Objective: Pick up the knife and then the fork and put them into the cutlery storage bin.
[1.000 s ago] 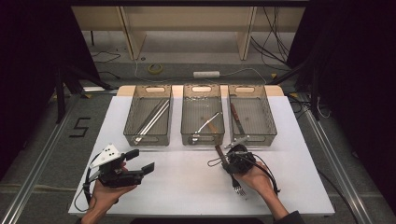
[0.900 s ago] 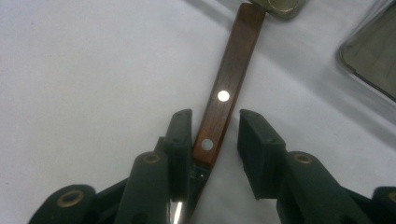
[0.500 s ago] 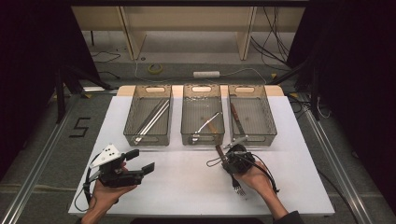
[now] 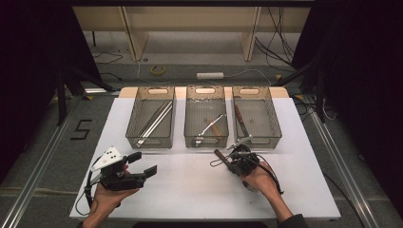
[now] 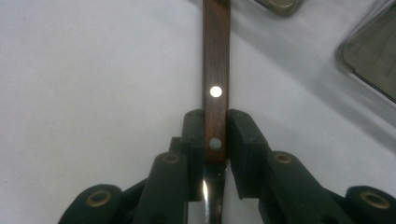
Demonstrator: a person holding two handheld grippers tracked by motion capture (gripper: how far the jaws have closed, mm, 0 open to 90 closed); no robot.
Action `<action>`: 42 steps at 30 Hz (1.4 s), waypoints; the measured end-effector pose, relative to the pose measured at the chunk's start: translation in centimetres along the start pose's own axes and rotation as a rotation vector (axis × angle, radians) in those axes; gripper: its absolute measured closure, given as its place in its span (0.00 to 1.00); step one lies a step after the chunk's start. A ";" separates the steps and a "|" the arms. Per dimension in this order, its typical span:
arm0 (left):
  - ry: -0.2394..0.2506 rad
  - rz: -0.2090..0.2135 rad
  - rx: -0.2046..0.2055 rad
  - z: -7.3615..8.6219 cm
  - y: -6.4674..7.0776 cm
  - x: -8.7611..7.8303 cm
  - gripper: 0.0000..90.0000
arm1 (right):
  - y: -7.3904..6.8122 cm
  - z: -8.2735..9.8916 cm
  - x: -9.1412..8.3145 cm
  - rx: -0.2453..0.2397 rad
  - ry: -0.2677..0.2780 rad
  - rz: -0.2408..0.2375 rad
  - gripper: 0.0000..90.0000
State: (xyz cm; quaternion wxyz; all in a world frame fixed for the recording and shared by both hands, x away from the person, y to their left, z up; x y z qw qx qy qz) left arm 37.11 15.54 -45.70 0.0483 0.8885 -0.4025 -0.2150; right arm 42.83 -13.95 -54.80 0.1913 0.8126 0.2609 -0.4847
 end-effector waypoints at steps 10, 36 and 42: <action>0.005 0.000 -0.004 0.0 -0.1 -0.1 0.18 | 0.4 -0.2 -1.0 0.008 0.023 -0.028 0.86; 0.007 -0.004 -0.005 0.0 -0.1 0.0 0.18 | 0.5 0.2 -0.9 -0.128 -0.194 -0.062 0.86; 0.004 -0.001 -0.004 0.0 -0.1 -0.1 0.18 | 0.5 0.2 -0.6 -0.139 -0.240 -0.068 0.86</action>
Point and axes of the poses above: each handheld gripper's, and its own axes: x roughly forward along the jaws, z roughly out of its underside, y roughly to its right, the point moved 9 cm from there along x, roughly forward along the jaws, and after that the axes turned 5 degrees about z, right-handed, at the moved point
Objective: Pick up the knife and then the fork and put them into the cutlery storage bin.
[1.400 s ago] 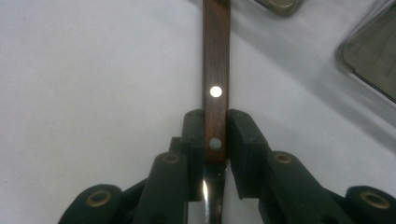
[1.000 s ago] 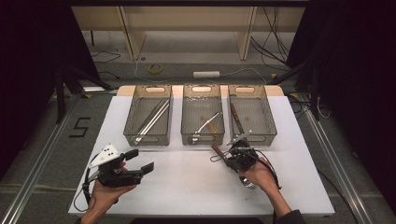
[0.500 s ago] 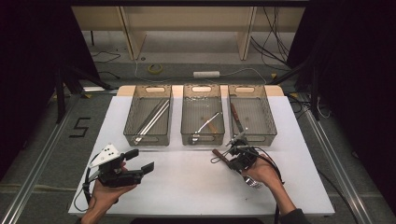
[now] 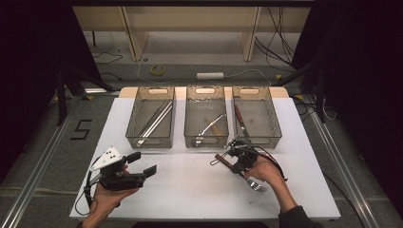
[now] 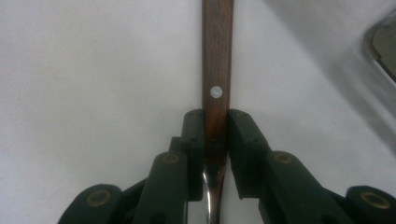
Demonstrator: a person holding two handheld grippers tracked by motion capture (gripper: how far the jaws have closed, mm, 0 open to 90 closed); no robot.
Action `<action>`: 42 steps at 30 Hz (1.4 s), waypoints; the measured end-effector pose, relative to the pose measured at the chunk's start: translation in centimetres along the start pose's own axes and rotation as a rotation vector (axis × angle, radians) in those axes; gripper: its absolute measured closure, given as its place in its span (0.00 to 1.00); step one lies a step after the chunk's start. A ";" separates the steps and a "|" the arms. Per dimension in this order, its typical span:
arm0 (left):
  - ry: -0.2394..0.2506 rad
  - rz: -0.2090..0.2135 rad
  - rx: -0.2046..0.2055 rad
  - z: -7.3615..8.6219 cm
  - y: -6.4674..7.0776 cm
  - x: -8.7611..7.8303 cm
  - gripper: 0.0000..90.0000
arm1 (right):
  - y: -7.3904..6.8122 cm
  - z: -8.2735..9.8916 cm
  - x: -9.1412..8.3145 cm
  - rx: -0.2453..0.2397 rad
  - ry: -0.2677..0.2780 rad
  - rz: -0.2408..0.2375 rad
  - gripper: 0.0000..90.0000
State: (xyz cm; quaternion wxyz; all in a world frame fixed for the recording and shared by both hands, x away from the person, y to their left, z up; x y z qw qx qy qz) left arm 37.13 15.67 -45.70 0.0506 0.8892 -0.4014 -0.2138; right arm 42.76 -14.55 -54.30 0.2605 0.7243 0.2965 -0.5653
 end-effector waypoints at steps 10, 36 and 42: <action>-0.004 0.000 0.005 0.0 0.1 0.1 0.18 | 0.0 -0.1 0.2 -0.035 -0.037 0.017 0.86; 0.002 -0.002 0.002 0.0 0.0 0.0 0.18 | 3.5 0.1 -7.2 0.087 0.275 -0.025 0.87; 0.015 -0.003 0.002 -0.2 -0.1 -0.1 0.18 | 6.8 -1.3 -10.4 0.174 0.402 0.016 0.86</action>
Point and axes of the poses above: each handheld gripper's, and its own axes: x roughly forward along the jaws, z roughly out of its underside, y roughly to its right, the point moved 9 cm from there along x, roughly forward along the jaws, and after that the axes turned 5 degrees about z, right-handed, at the moved point
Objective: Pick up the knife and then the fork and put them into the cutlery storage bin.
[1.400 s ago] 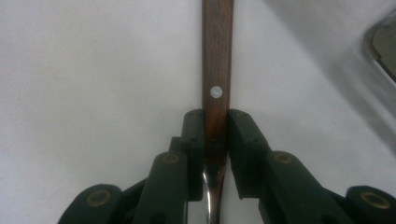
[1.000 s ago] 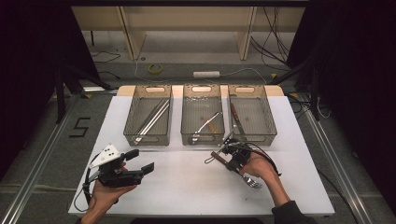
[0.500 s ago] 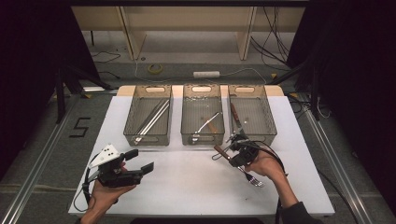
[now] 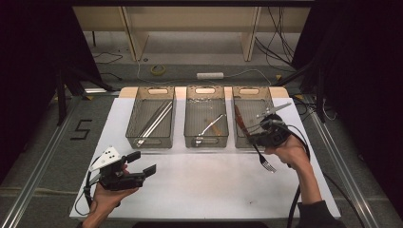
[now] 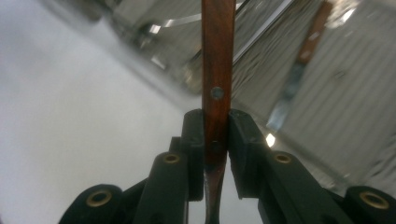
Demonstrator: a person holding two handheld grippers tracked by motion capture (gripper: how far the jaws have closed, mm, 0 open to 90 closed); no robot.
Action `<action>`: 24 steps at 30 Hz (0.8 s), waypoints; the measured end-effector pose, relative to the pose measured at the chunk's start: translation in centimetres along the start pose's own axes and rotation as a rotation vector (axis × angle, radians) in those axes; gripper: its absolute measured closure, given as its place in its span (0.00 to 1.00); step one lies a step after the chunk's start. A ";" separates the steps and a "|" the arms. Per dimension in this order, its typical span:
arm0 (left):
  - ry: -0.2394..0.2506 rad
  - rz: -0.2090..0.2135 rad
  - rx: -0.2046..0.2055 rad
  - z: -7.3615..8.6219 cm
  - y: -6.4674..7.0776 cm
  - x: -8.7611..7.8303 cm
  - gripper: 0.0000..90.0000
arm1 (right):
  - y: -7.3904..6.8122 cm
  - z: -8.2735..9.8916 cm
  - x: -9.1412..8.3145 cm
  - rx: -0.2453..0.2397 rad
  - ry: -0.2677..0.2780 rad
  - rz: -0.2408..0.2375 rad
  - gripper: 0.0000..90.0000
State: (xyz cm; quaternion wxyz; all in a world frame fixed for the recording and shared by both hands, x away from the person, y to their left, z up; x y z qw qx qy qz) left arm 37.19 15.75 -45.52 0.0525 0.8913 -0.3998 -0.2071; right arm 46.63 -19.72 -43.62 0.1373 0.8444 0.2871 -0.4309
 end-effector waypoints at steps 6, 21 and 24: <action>0.007 -0.001 0.002 -0.1 0.0 -0.1 0.18 | 2.6 -3.1 -1.0 0.079 0.101 0.027 0.87; 0.019 0.000 0.005 -0.2 -0.1 -0.2 0.18 | 7.9 -7.6 -0.1 0.206 0.179 0.084 0.86; 0.019 0.001 0.005 -0.2 0.0 -0.2 0.18 | 8.6 -8.0 0.5 0.226 0.182 0.090 0.86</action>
Point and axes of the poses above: each handheld gripper's, and its own axes: x roughly forward along the jaws, z roughly out of its underside, y roughly to its right, the point moved 9 cm from there along x, roughly forward along the jaws, and after that the axes turned 5 degrees about z, right-handed, at the moved point
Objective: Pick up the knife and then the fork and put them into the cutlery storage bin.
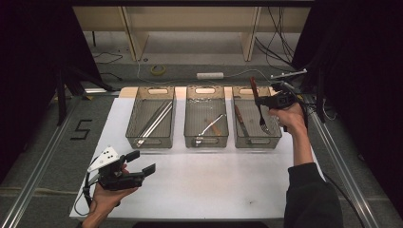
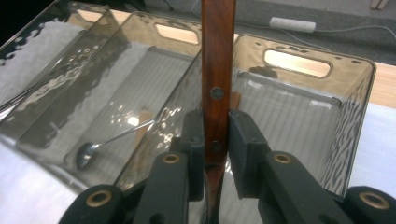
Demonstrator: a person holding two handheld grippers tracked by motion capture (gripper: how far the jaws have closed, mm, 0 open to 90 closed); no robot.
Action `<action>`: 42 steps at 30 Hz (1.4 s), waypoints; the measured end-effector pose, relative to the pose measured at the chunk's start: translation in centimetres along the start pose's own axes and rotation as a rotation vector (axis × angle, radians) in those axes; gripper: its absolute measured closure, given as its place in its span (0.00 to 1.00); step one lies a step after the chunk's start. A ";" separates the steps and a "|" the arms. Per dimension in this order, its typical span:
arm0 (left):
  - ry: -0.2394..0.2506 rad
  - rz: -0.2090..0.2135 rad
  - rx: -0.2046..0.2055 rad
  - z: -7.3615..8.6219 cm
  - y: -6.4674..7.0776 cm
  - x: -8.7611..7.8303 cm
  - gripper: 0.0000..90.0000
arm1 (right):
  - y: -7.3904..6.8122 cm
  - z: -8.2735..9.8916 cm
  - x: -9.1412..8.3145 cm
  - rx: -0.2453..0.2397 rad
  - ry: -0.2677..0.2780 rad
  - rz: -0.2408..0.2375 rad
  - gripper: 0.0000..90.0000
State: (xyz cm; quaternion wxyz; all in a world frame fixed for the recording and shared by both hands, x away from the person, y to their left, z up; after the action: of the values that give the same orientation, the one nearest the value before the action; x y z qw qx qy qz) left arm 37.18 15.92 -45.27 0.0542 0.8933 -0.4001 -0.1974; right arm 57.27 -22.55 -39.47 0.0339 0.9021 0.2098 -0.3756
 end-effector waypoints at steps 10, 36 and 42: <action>0.002 0.003 -0.001 0.0 0.0 0.0 0.18 | 1.4 -0.5 1.5 0.040 0.012 0.041 0.86; 0.004 0.007 -0.003 0.0 0.1 0.0 0.18 | 1.3 -1.0 4.0 0.028 -0.010 0.075 0.86; 0.007 0.007 -0.004 -0.1 0.0 -0.1 0.18 | 1.2 -0.8 4.7 0.013 -0.022 0.087 0.86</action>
State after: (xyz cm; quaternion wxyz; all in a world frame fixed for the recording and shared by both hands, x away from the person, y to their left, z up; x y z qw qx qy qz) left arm 37.15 15.94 -45.20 0.0581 0.8926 -0.4024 -0.1950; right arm 61.22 -21.77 -42.32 0.0467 0.9064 0.1674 -0.3850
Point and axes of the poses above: each handheld gripper's, and its own axes: x roughly forward along the jaws, z roughly out of its underside, y roughly to its right, the point moved 9 cm from there along x, roughly forward along the jaws, and after that the axes turned 5 degrees about z, right-handed, at the moved point
